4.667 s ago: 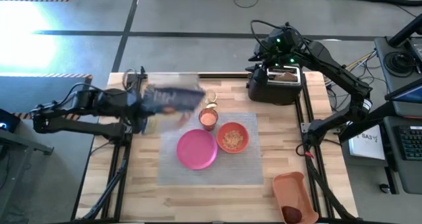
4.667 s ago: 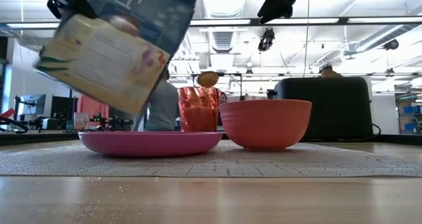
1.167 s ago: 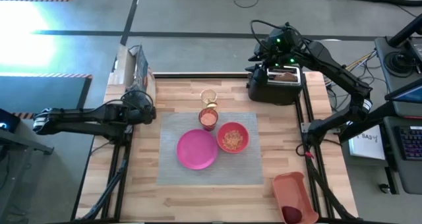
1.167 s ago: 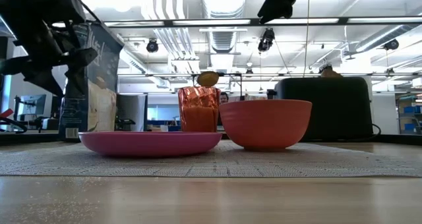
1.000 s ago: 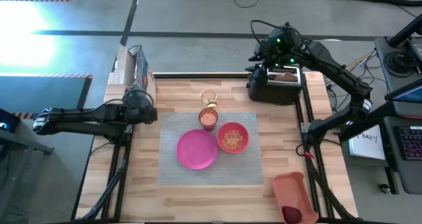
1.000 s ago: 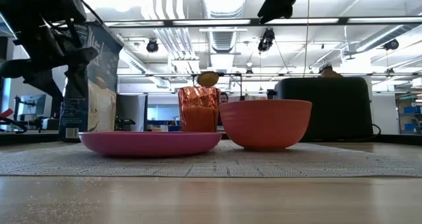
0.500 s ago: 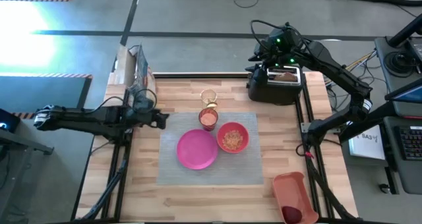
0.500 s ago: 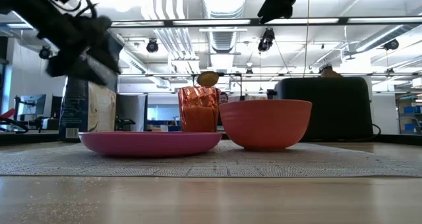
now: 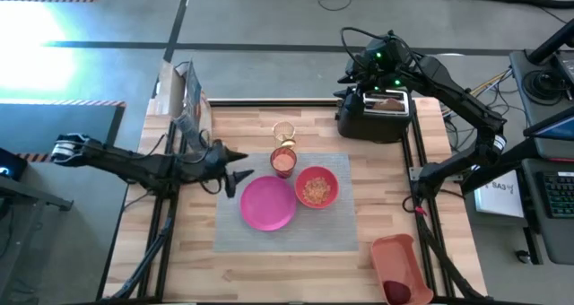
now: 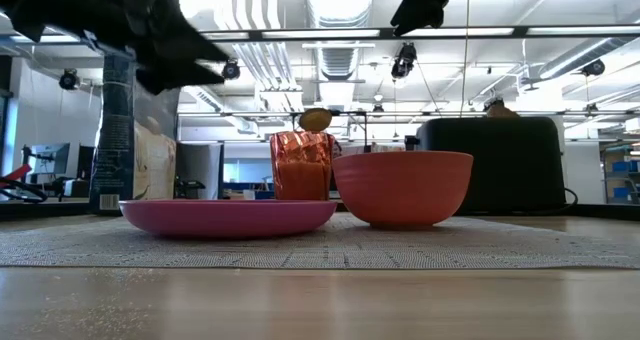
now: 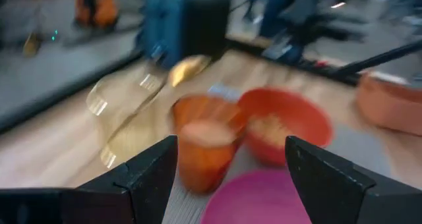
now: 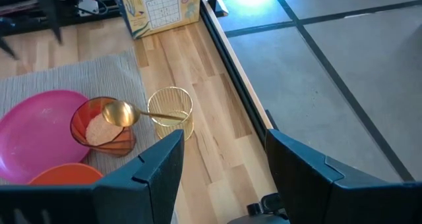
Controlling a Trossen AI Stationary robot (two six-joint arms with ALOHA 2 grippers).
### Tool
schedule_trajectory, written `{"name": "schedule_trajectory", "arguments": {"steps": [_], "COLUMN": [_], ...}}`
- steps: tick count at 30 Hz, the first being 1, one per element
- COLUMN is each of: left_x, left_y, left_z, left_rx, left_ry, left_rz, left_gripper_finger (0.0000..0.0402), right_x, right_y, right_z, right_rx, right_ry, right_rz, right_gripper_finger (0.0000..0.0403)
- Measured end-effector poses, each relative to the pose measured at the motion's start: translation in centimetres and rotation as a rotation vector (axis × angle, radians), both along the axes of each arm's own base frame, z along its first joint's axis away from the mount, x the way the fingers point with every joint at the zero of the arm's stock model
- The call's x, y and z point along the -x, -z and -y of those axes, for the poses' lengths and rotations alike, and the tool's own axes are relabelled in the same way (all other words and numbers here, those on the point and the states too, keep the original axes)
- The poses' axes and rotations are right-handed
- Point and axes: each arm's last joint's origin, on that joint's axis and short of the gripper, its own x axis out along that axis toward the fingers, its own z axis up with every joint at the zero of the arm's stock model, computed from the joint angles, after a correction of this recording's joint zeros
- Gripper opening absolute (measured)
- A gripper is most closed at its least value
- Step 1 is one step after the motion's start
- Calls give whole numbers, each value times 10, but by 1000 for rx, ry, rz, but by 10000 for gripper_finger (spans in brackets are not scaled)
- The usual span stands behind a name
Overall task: Arrange a breakfast setting
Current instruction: Put the toasted bread from the toaster on the pink plate on the table mat
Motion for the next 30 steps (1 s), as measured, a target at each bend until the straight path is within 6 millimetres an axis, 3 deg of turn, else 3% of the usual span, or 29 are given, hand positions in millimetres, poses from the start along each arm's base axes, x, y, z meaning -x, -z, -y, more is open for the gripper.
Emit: {"name": "schedule_trajectory", "arguments": {"steps": [8,15,21,30], "left_x": [-13,-15,-12,6], "left_y": [0,2,1,15], "left_z": [16,16,15,12], "left_rx": [-128,-166,-204,-180], "left_ry": [113,117,124,119], "left_rz": [61,39,40,58], "left_gripper_finger": [263,263,262,262], "right_x": [0,0,0,0], "right_y": [0,0,0,0], "right_z": [0,0,0,0], "right_rx": [0,0,1,1], "right_ry": [0,1,-1,1], "right_rz": [0,0,0,2], "right_gripper_finger": [203,203,203,203]}}
